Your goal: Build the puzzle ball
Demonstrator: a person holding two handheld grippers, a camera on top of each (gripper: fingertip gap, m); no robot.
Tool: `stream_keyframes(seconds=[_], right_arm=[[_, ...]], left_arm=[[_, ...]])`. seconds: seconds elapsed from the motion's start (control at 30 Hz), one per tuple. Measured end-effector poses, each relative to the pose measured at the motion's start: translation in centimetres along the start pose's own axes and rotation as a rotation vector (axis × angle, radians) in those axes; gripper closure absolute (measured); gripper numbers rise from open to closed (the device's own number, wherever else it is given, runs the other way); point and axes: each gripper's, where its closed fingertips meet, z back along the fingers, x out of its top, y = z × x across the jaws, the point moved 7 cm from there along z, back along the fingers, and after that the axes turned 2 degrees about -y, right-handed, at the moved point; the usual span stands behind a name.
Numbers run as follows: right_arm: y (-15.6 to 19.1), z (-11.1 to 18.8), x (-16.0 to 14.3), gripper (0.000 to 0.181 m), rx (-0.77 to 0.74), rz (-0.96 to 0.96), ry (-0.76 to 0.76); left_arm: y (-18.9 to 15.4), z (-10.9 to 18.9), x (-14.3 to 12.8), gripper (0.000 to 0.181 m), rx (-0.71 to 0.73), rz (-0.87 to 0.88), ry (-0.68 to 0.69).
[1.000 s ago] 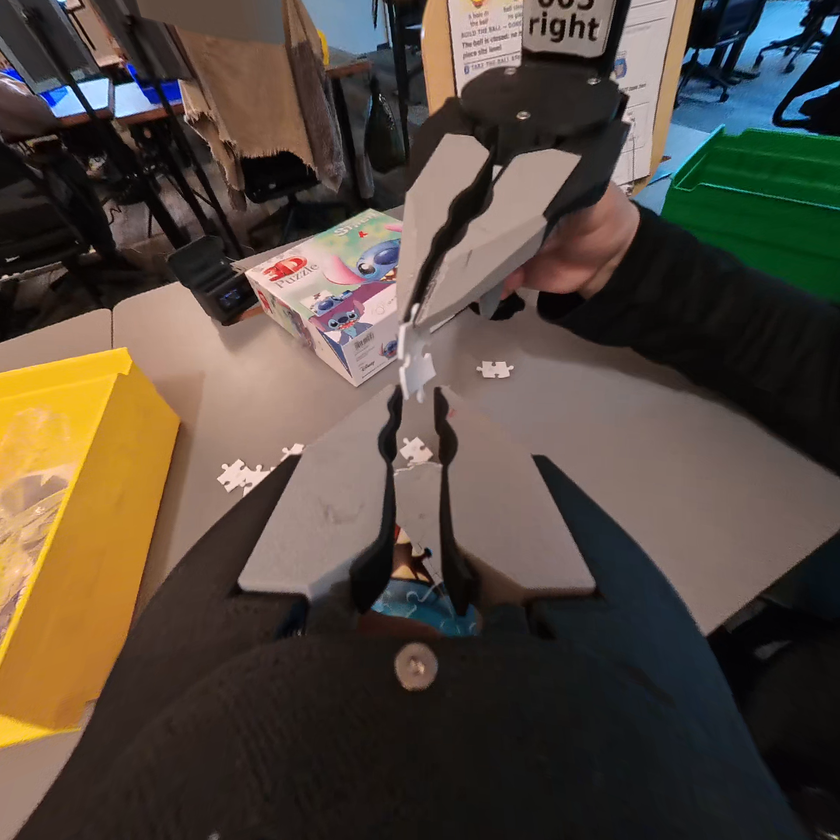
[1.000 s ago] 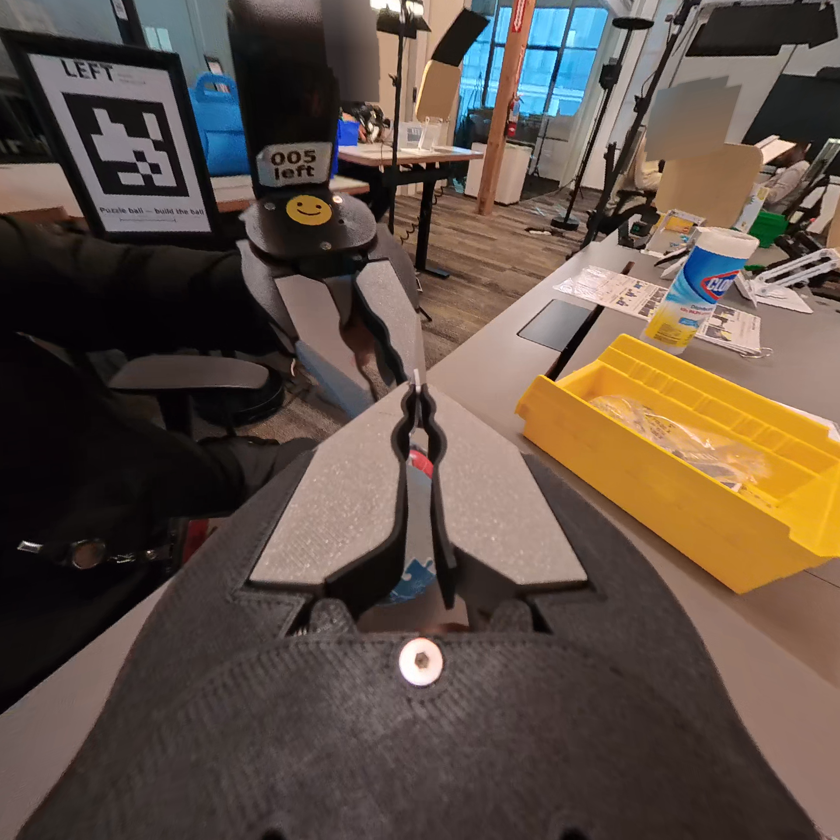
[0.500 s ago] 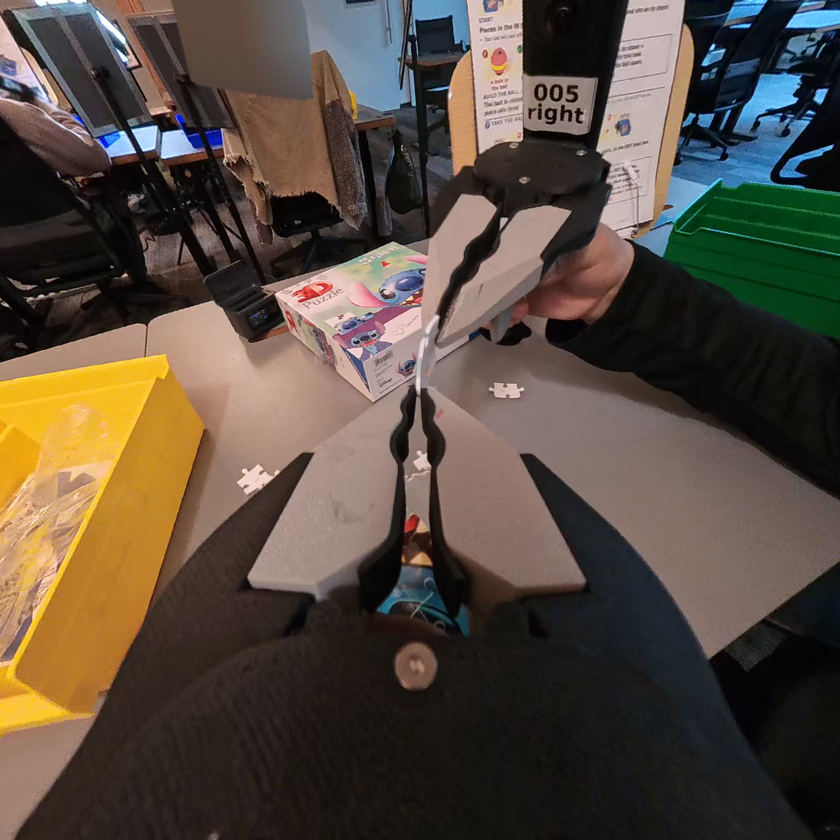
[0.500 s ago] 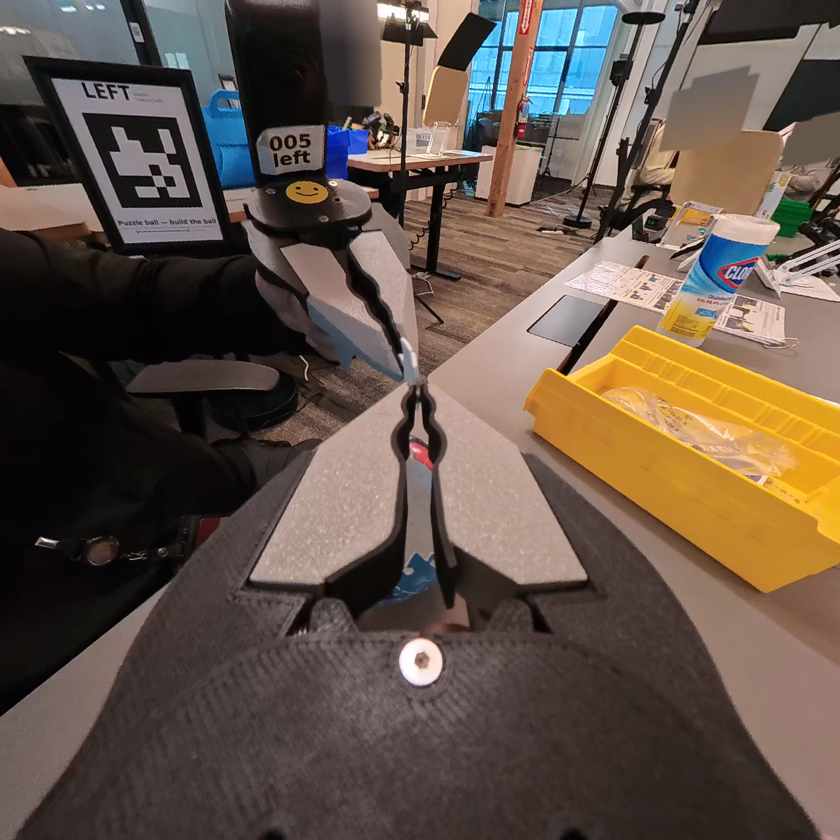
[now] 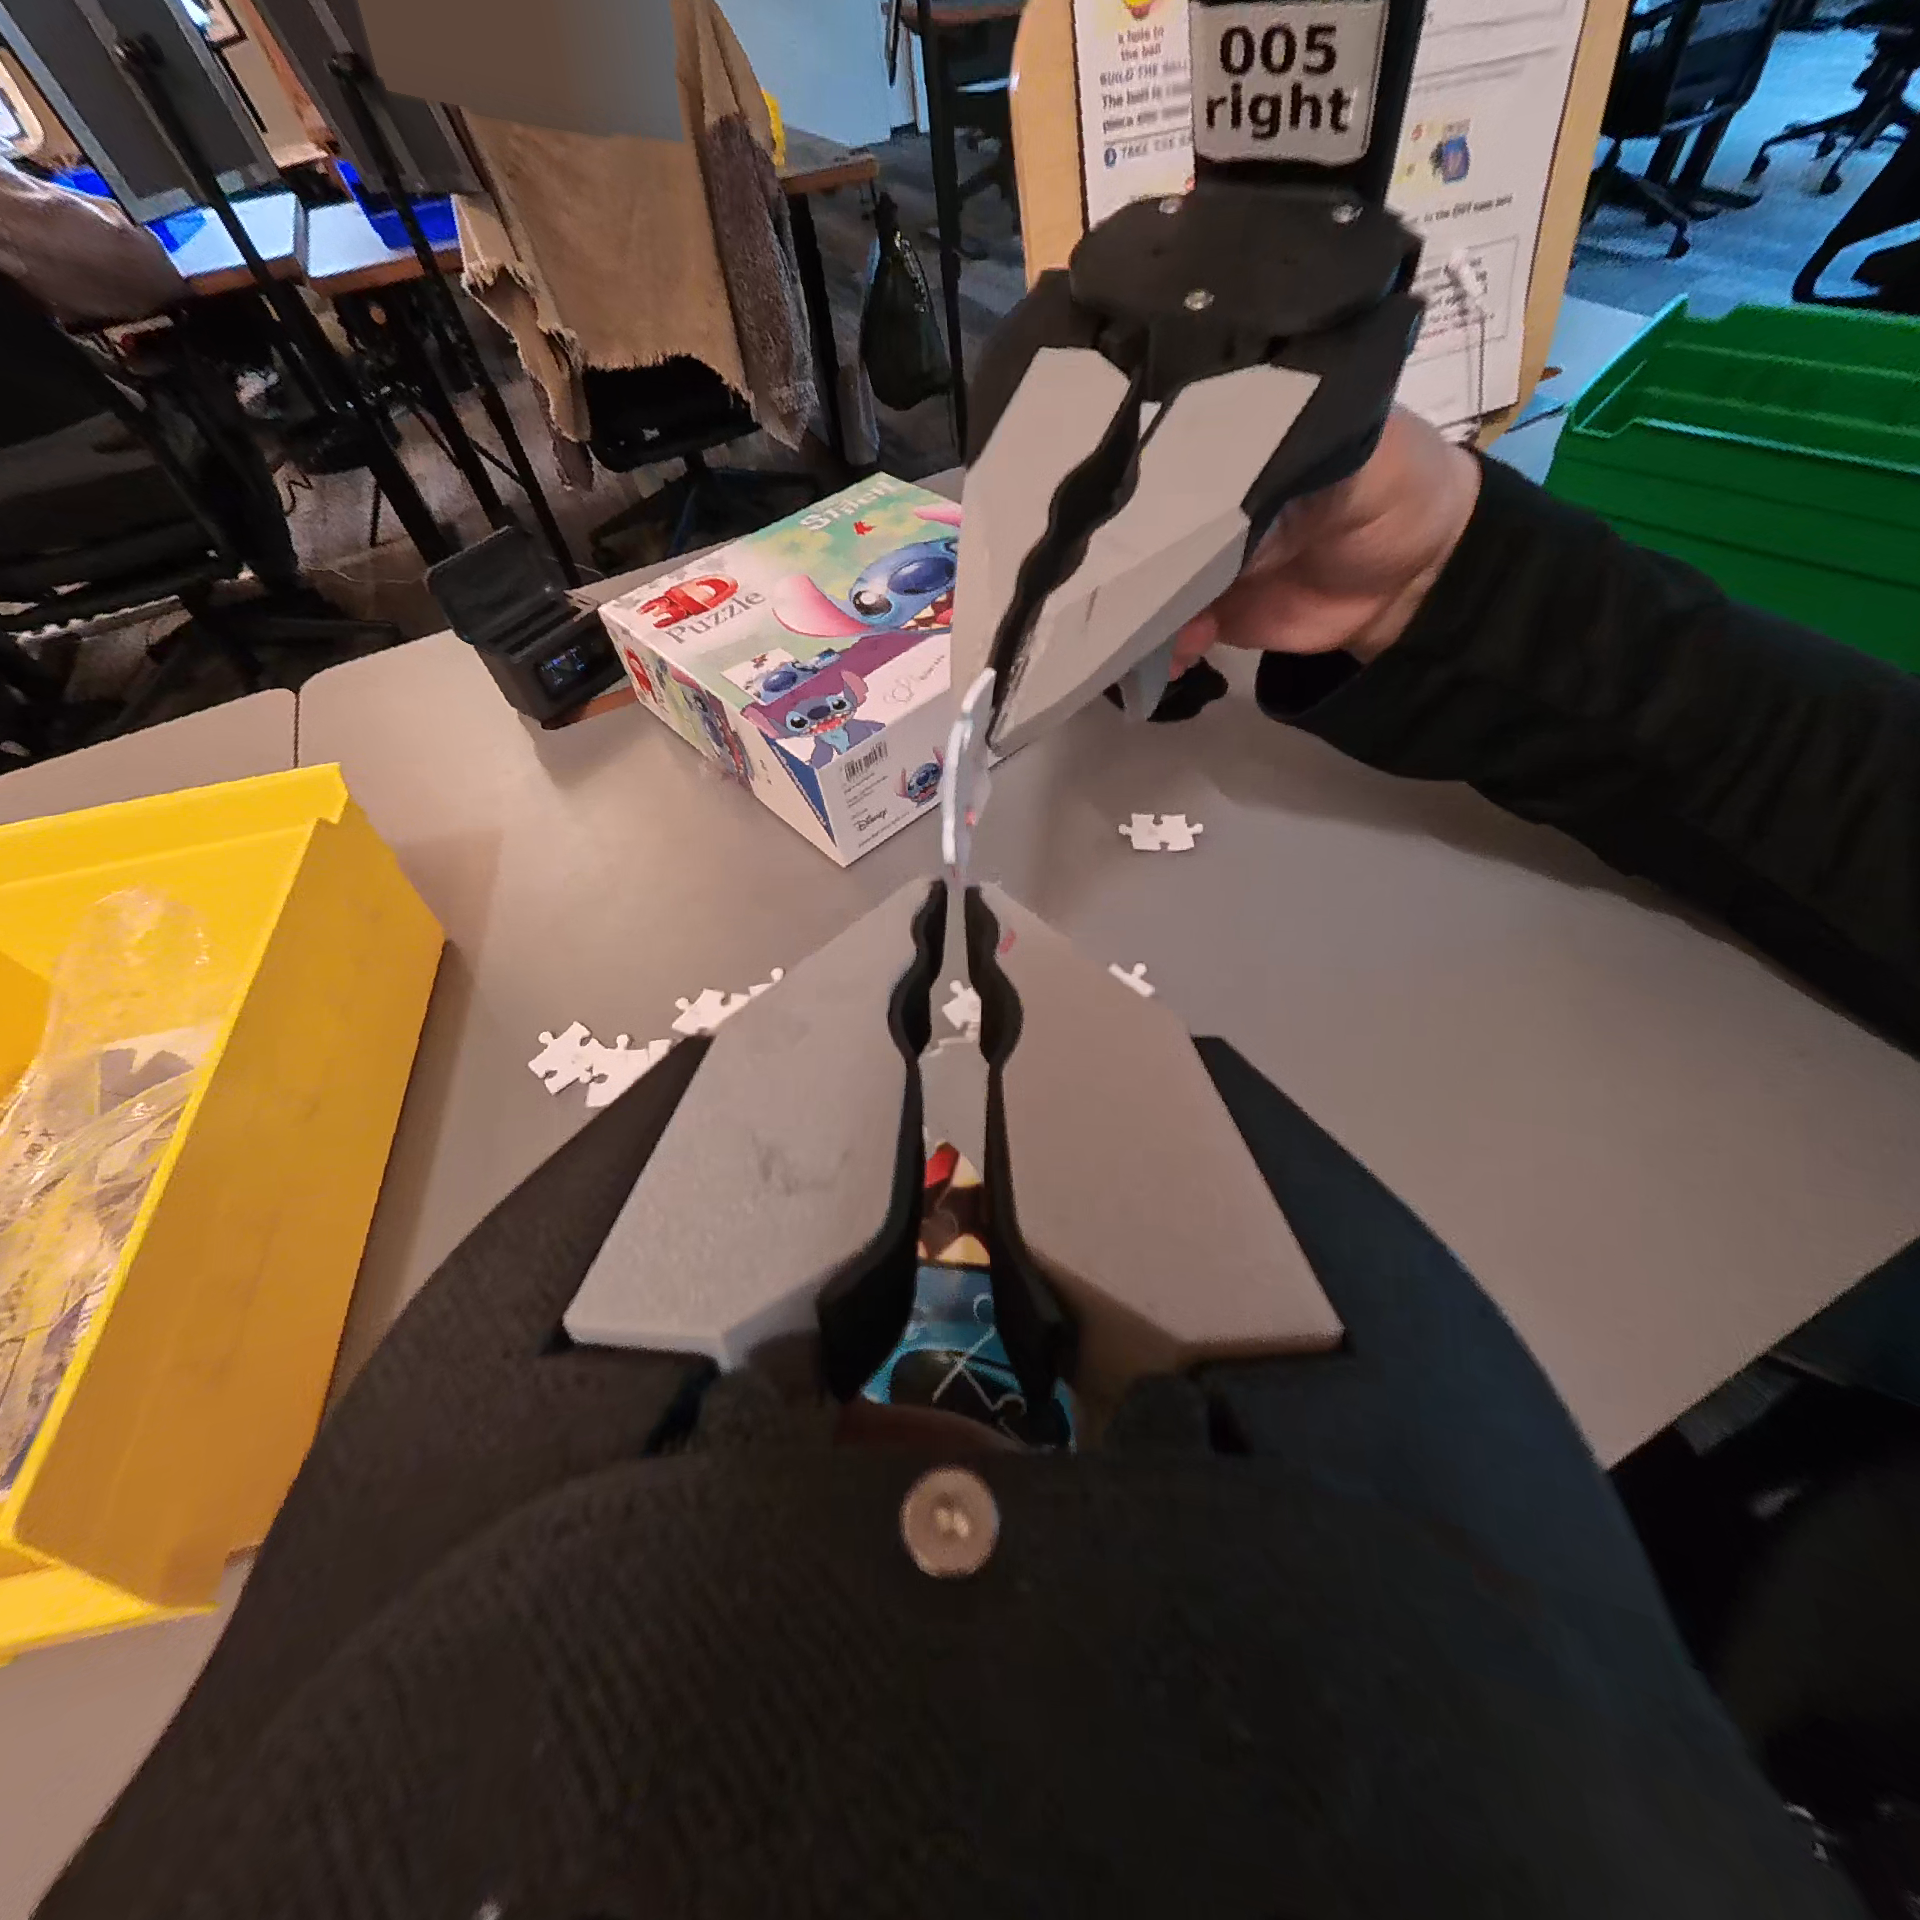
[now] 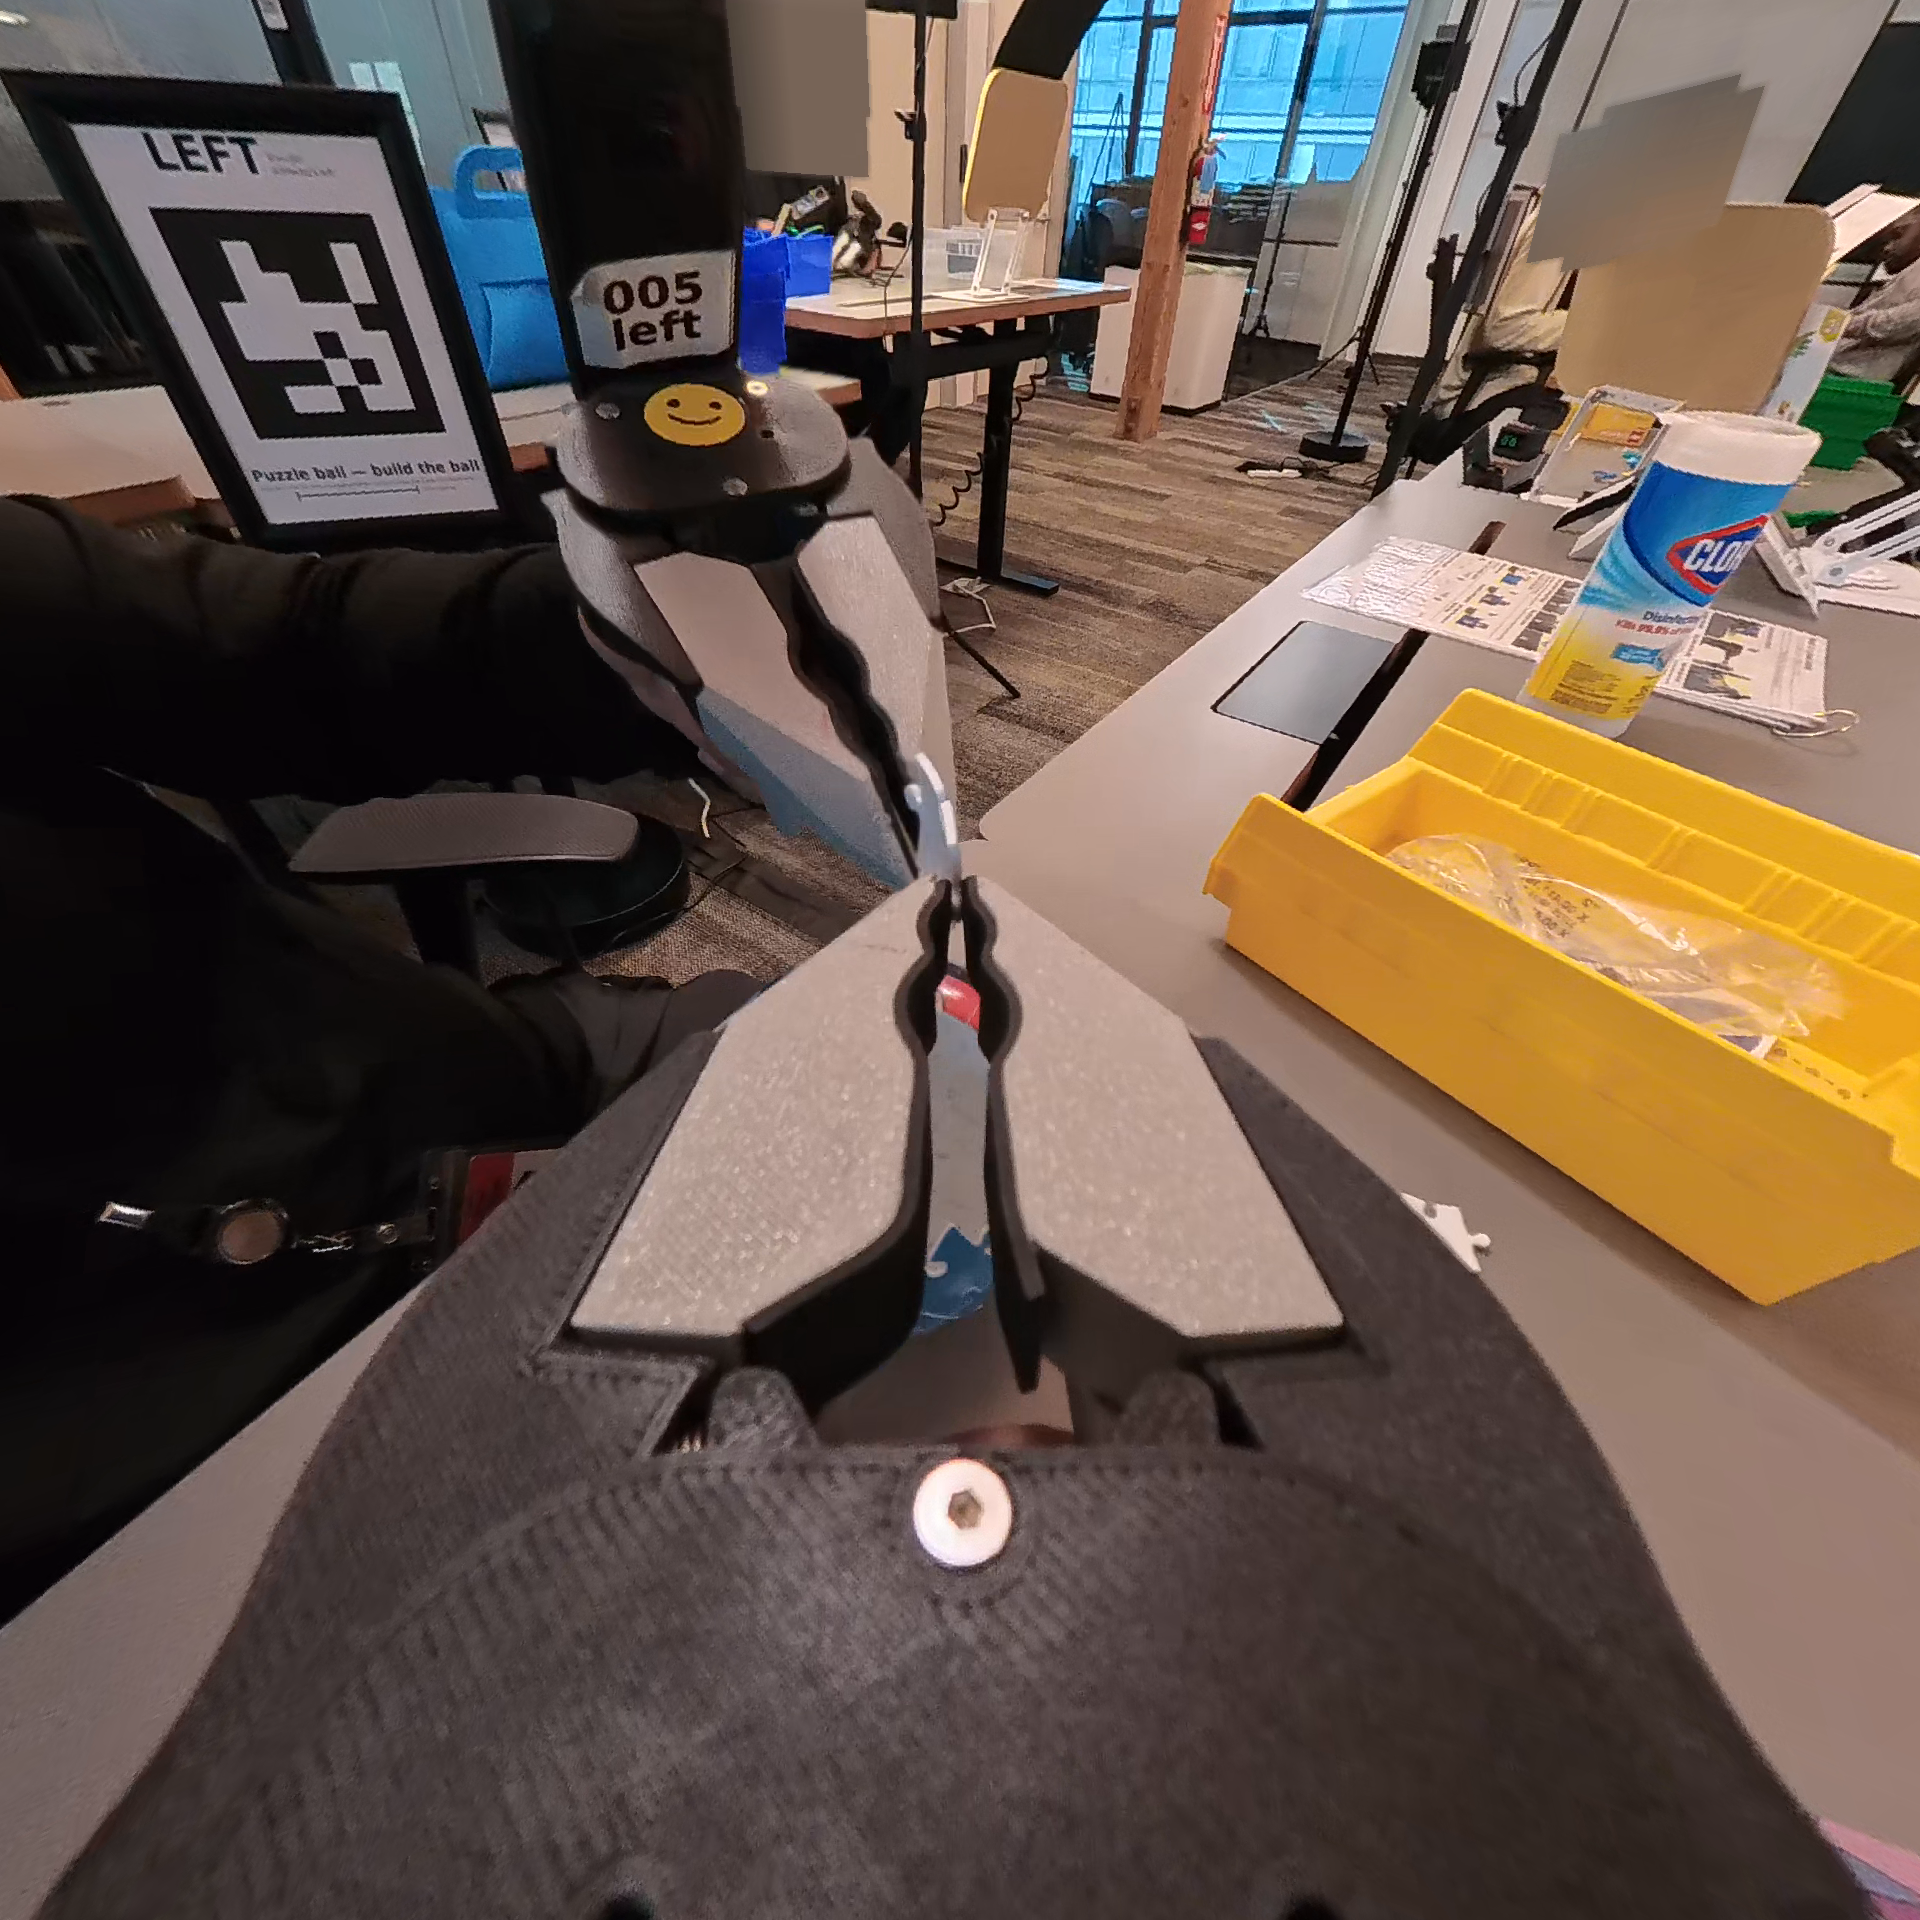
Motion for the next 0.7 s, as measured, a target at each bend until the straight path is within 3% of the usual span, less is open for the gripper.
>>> stream_keyframes(seconds=[0.7], right_arm=[[0.2,-0.6,-0.4,0.181,0.016,-0.004,0.038]], left_arm=[[-0.3,0.1,0.6,0.181,0.021,-0.039,-0.018]])
